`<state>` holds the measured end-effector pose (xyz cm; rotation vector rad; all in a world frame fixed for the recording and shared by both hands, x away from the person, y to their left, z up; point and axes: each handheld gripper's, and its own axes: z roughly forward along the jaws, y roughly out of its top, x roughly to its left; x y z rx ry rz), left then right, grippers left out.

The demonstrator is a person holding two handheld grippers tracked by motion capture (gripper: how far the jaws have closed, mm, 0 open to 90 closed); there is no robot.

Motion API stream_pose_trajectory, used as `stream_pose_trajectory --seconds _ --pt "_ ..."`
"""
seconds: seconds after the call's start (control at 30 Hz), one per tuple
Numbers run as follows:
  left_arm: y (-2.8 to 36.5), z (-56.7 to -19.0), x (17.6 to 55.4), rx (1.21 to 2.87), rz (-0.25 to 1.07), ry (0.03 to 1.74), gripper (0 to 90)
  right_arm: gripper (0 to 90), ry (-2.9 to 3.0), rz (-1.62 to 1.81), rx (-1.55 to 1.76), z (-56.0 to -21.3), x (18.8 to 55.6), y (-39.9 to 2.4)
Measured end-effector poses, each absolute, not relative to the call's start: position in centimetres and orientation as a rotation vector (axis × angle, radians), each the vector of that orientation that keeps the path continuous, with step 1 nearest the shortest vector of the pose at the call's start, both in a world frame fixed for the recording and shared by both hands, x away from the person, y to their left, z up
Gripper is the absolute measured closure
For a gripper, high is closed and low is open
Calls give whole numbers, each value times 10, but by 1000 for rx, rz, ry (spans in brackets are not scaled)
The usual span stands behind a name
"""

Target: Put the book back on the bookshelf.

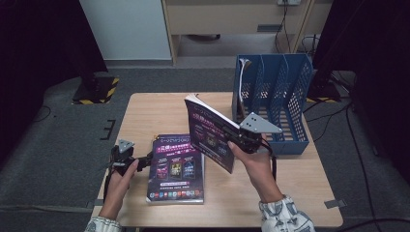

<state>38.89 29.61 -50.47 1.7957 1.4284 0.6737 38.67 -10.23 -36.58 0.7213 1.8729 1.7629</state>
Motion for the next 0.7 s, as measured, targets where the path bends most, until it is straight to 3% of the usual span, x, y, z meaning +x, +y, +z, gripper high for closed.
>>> stream_pose_trajectory --seconds 0.7 --pt "300 -506 388 1813 674 1444 47 824 1867 1740 716 -364 375 -132"
